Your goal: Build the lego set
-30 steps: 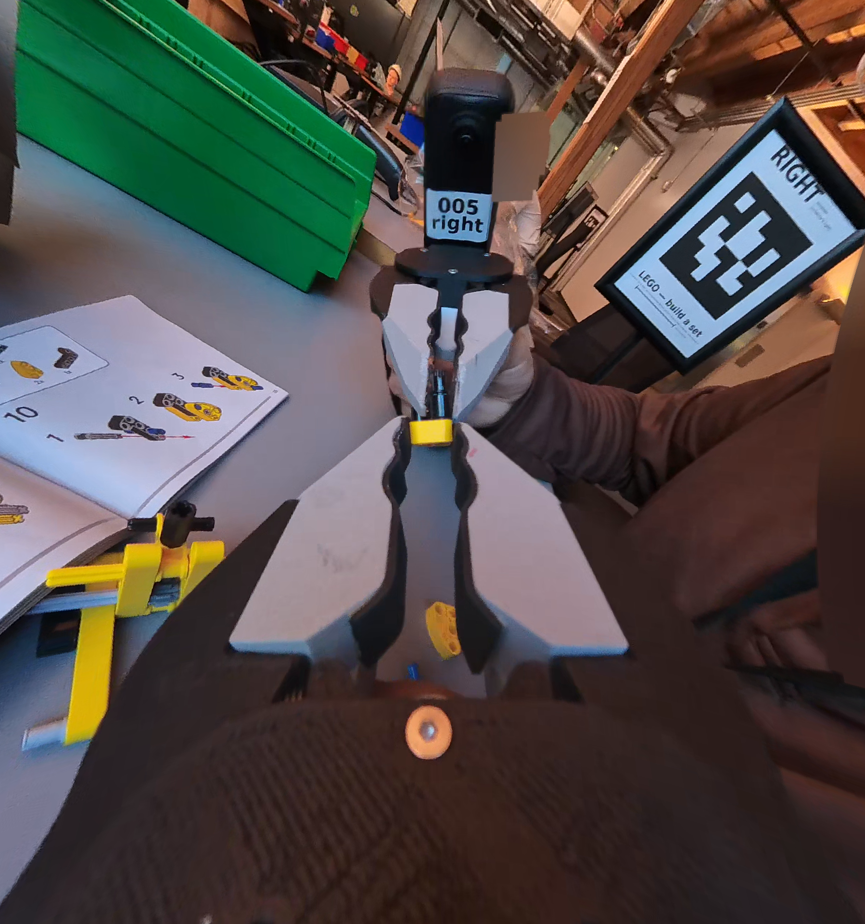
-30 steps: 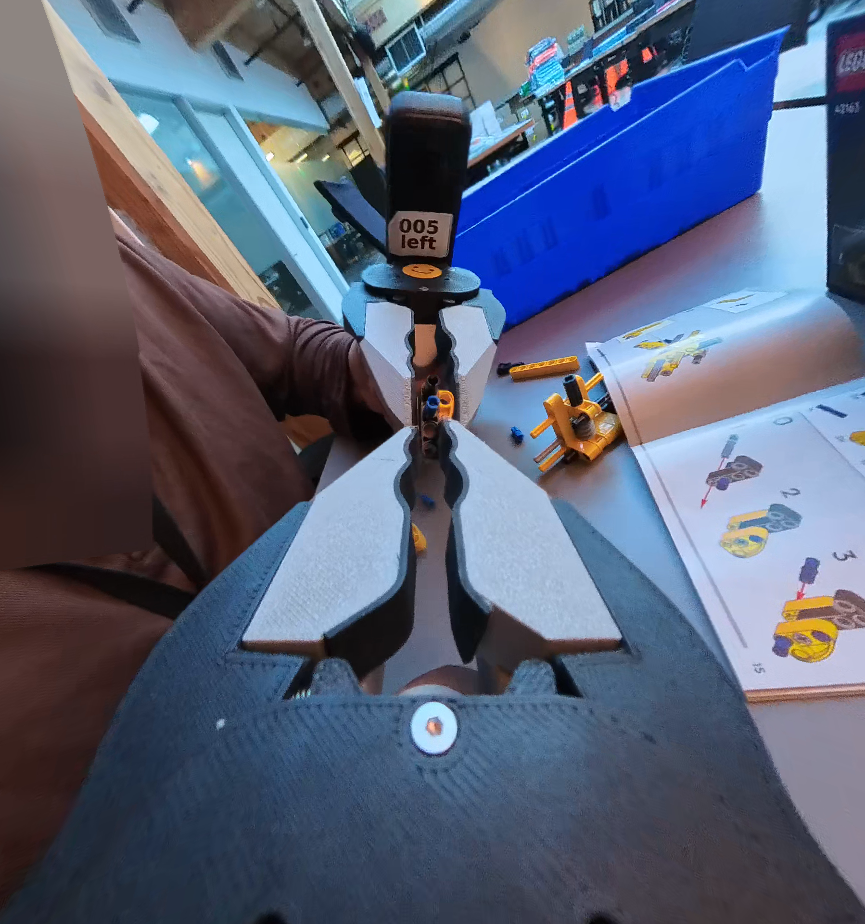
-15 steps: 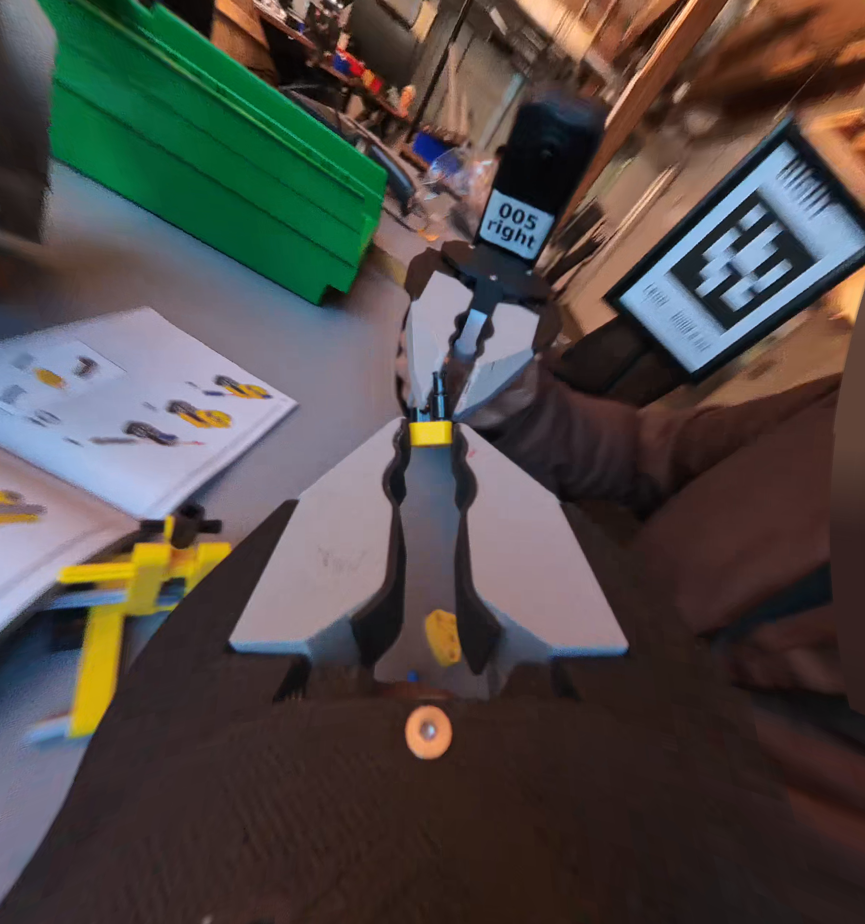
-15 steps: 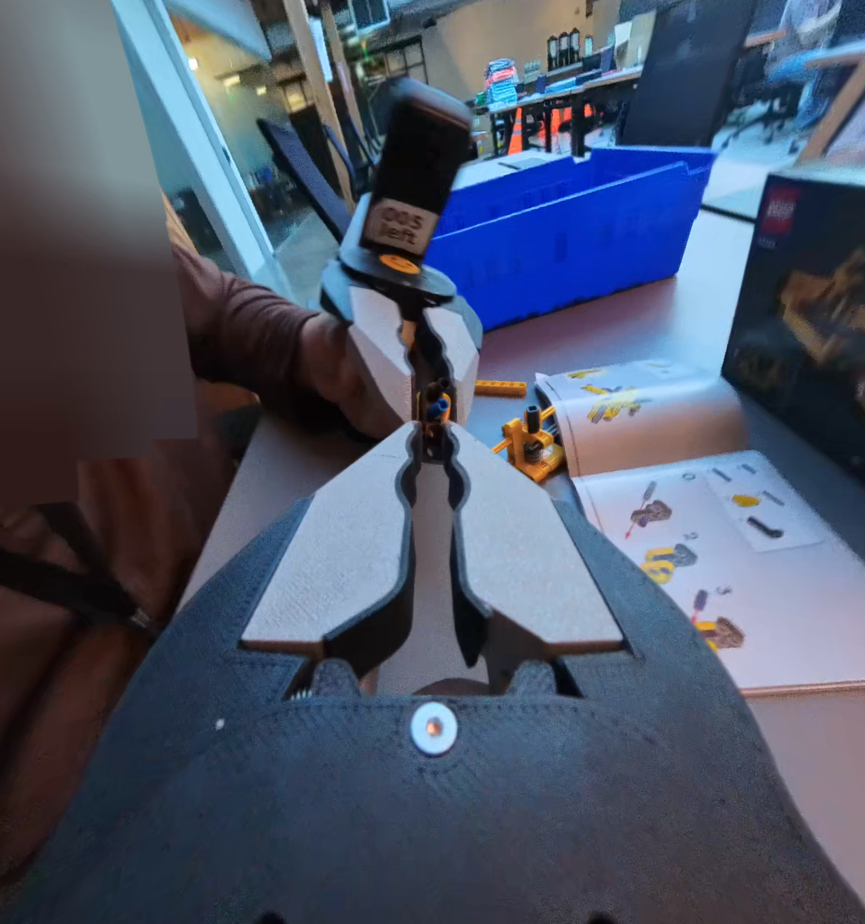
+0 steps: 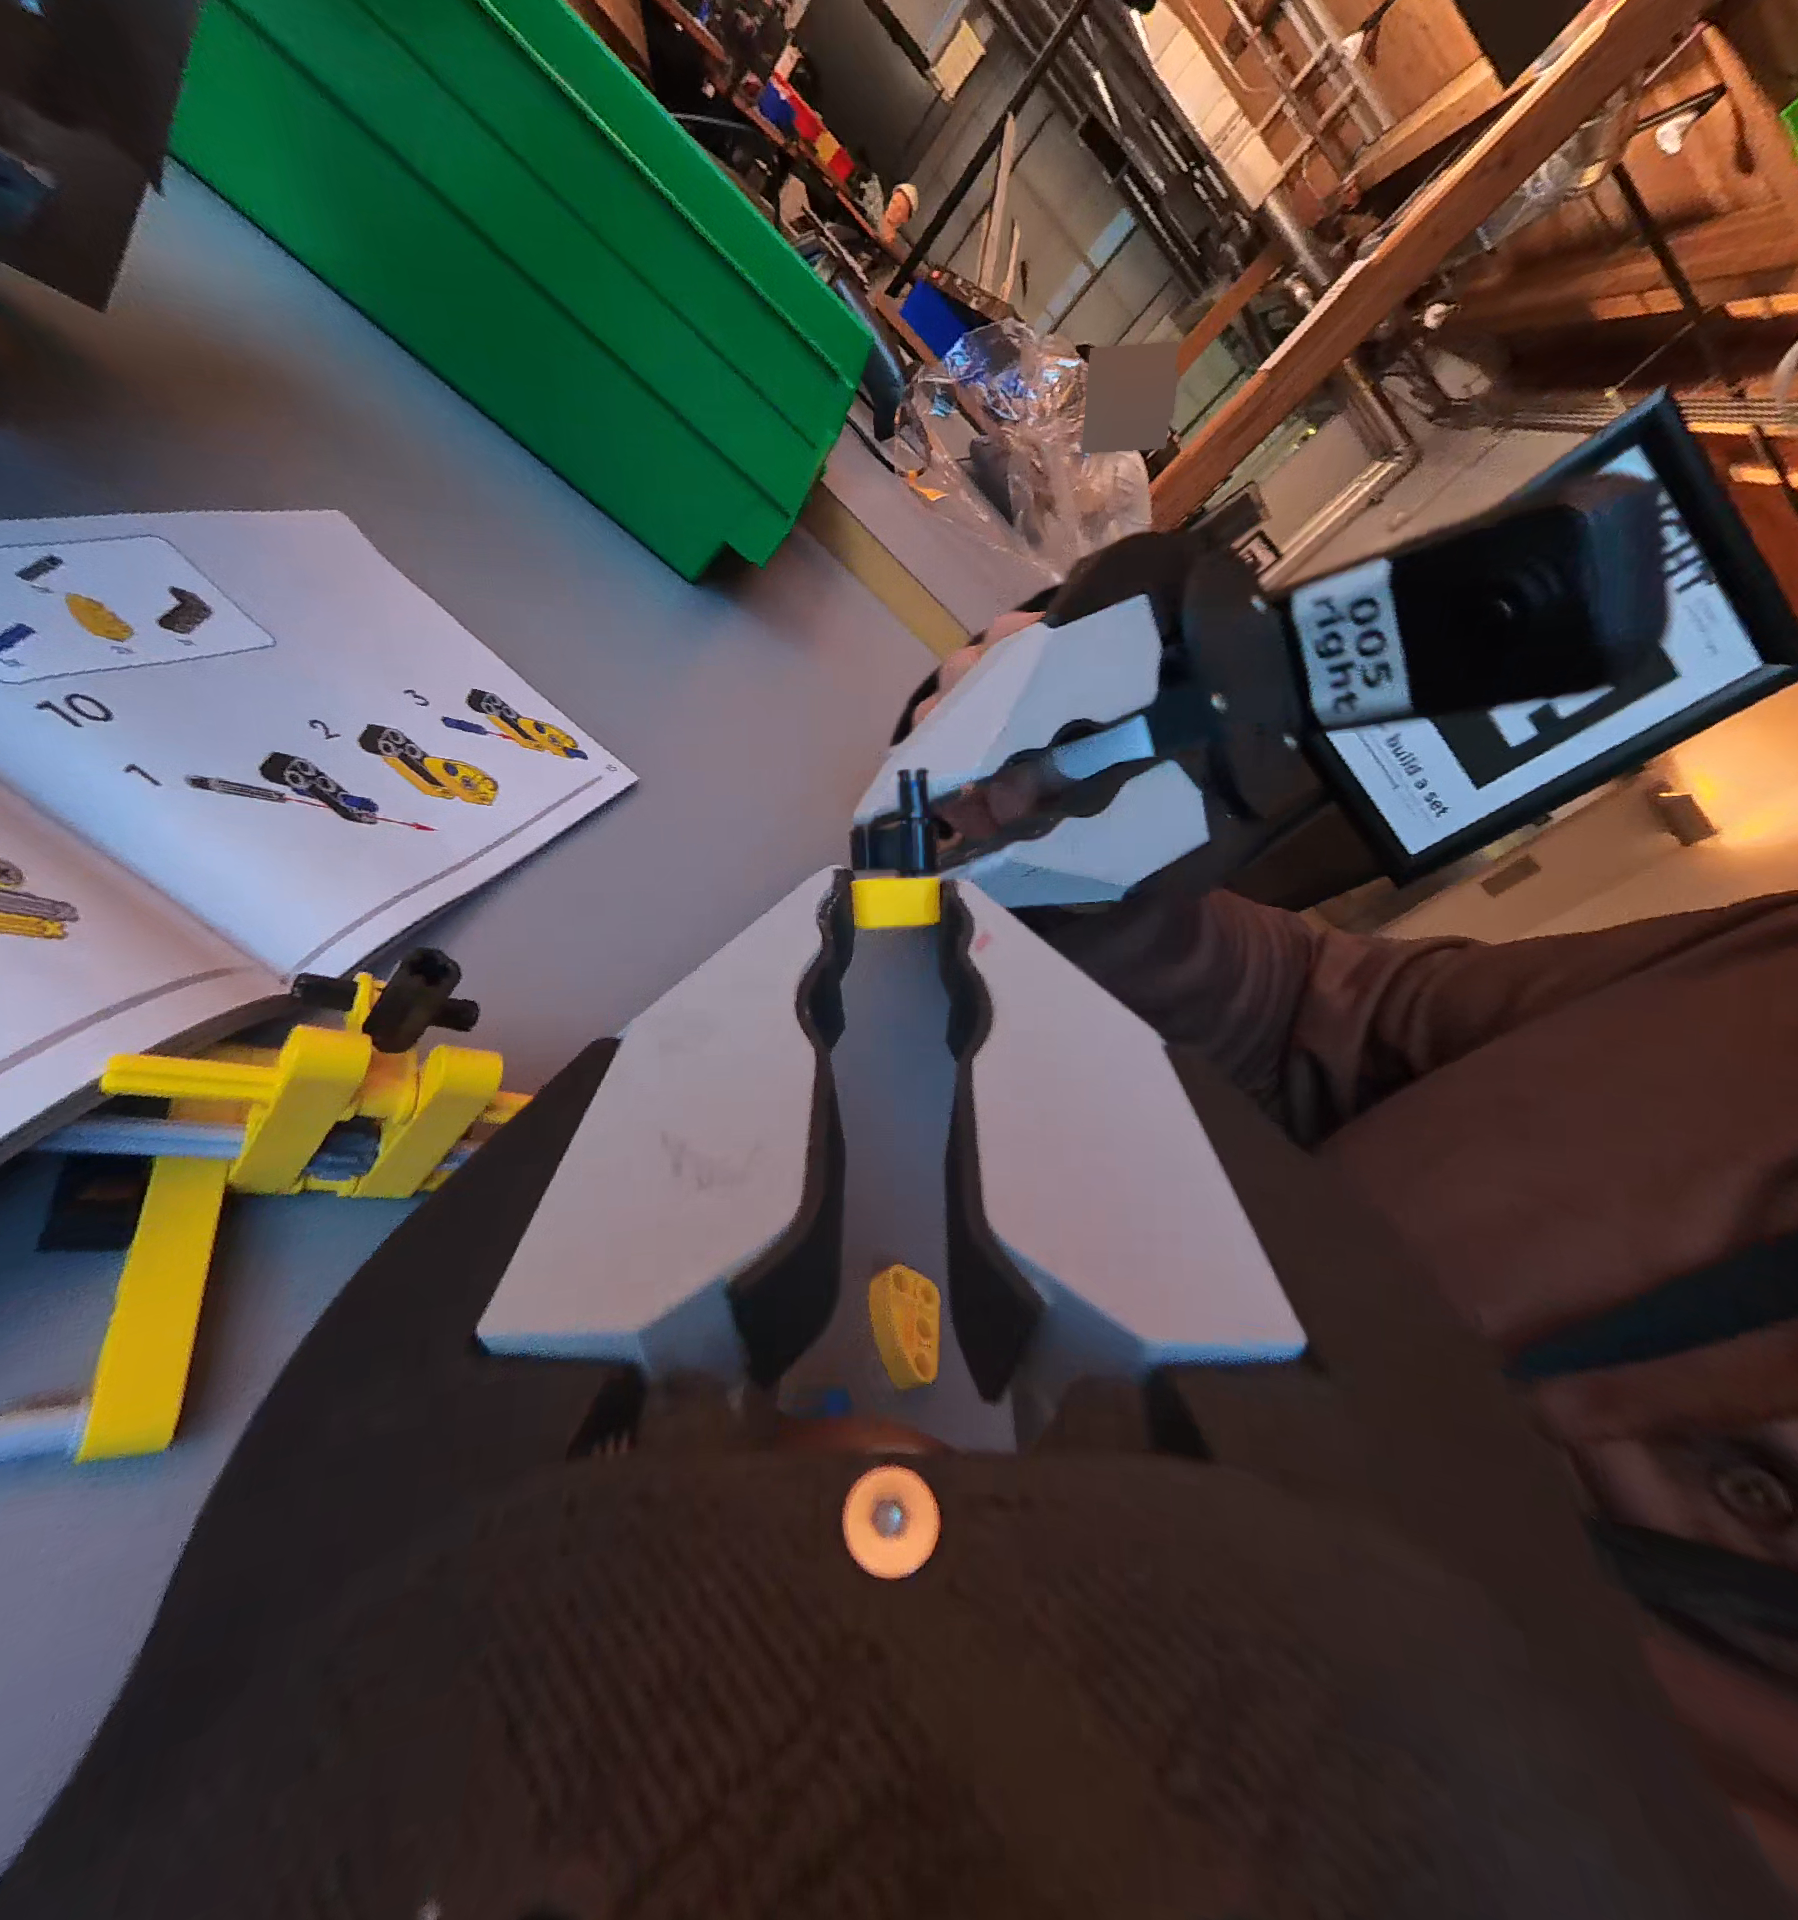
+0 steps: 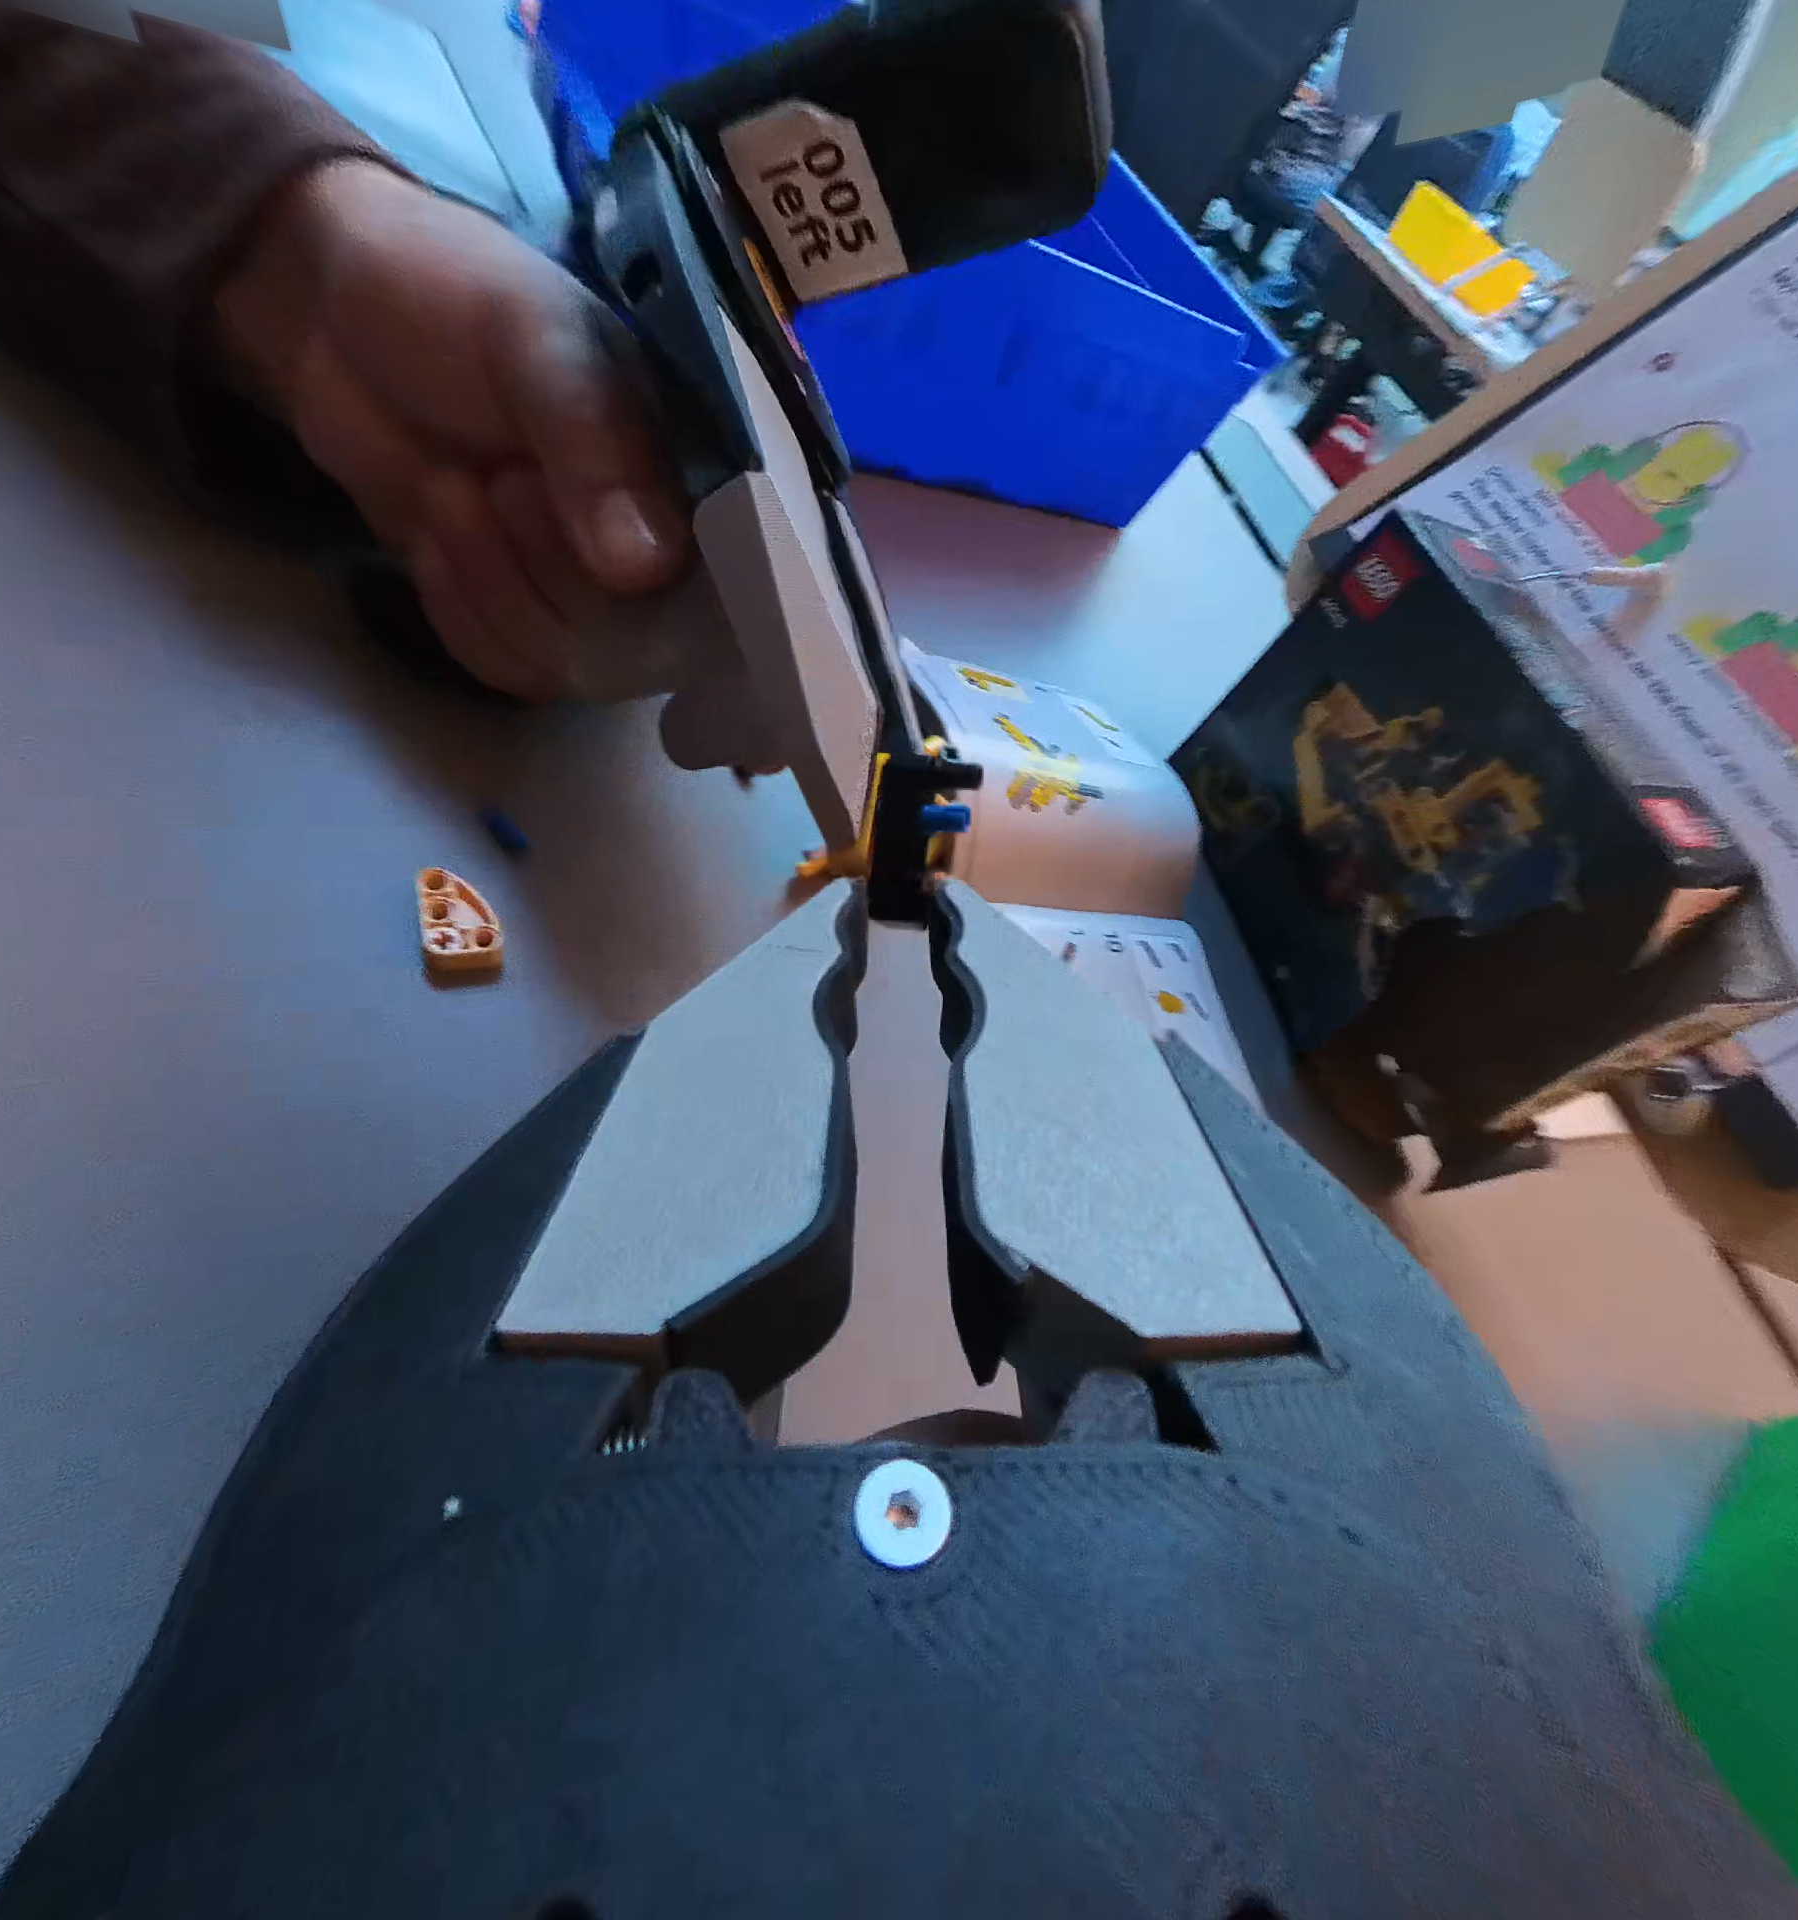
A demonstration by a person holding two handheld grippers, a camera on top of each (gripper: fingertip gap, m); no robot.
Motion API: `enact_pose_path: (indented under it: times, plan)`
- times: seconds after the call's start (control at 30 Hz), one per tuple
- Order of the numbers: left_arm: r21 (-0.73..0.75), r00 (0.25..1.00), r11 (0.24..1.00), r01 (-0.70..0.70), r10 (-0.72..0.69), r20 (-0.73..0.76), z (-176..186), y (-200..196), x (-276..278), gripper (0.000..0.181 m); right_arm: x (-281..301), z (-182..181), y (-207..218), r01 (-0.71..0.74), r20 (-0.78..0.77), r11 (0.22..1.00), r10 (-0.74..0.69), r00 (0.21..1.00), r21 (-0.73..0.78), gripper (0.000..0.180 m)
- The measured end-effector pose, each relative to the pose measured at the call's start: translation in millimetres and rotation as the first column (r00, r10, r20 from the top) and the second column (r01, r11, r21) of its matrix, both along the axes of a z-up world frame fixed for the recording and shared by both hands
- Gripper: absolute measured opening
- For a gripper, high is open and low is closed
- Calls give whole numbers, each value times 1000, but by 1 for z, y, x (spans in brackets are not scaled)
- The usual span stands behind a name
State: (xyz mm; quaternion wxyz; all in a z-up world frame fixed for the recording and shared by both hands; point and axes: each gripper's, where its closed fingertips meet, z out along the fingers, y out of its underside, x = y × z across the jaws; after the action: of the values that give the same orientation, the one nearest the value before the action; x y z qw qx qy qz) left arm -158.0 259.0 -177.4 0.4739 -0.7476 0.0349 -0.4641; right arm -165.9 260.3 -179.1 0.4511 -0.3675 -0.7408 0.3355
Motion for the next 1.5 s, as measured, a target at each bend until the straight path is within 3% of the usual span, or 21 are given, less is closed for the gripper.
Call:
enact_pose_path:
  times: [0.1, 0.17, 0.27, 0.37, 0.43, 0.57, 0.6, 0.7, 0.8, 0.9, 1.03, 1.1, 1.17, 1.33, 1.5]
  plan:
    - [1, 1000, 1000, -8, 8, -3, 0, 1, -1, 14, -2, 3, 5, 78, -44, 983, -72, 996, 164, 6]
    - [13, 1000, 1000, -15, 15, -9, 1, 2, -3, 14, -4, 4, 5, 113, -61, 982, -105, 993, 152, 5]
    - [31, 999, 999, -33, 34, -38, 1, 3, -6, 14, -6, 4, 7, 113, -45, 993, -113, 993, -20, 5]
    - [128, 971, 990, -63, 91, -223, 2, 6, -10, 14, -10, 4, 9, 82, -9, 956, -88, 996, -281, 6]
    - [173, 942, 983, -64, 117, -315, 2, 7, -11, 15, -11, 2, 9, 69, 4, 927, -73, 997, -369, 6]
    - [160, 963, 987, -19, 61, -262, 2, 4, -11, 9, -11, 3, 6, -2, 20, 846, 15, 1000, -533, 4]
    - [147, 970, 989, -21, 56, -236, 3, 5, -13, 2, -10, 2, 9, 3, 27, 835, 15, 1000, -550, 4]
    - [142, 968, 989, -44, 78, -240, 2, 9, -18, 12, -9, -5, 20, 66, 54, 879, -45, 998, -473, 5]
    - [185, 899, 981, -54, 128, -420, -6, 12, -22, 26, -9, -10, 21, 98, 82, 889, -69, 994, -447, 5]
    - [262, 762, 962, -70, 222, -608, -13, 16, -29, 43, -10, -9, 22, 106, 92, 859, -69, 993, -501, 5]
    - [411, 573, 910, -55, 365, -734, -9, 22, -30, 44, -13, -3, 14, 72, 96, 748, -11, 995, -659, 4]
    - [500, 465, 865, -34, 457, -759, -2, 23, -33, 42, -14, 2, 9, 49, 92, 642, 33, 995, -765, 5]
    - [558, 412, 829, 16, 503, -760, 4, 21, -29, 31, -14, 7, 8, 26, 74, 515, 73, 995, -857, 4]
    - [578, 404, 815, 42, 515, -756, 7, 19, -23, 27, -11, 10, 9, 10, 55, 293, 146, 988, -956, 5]
    - [585, 419, 810, 40, 518, -746, 9, 17, -23, 31, -9, 11, 7, -3, 47, 276, 172, 984, -961, 5]
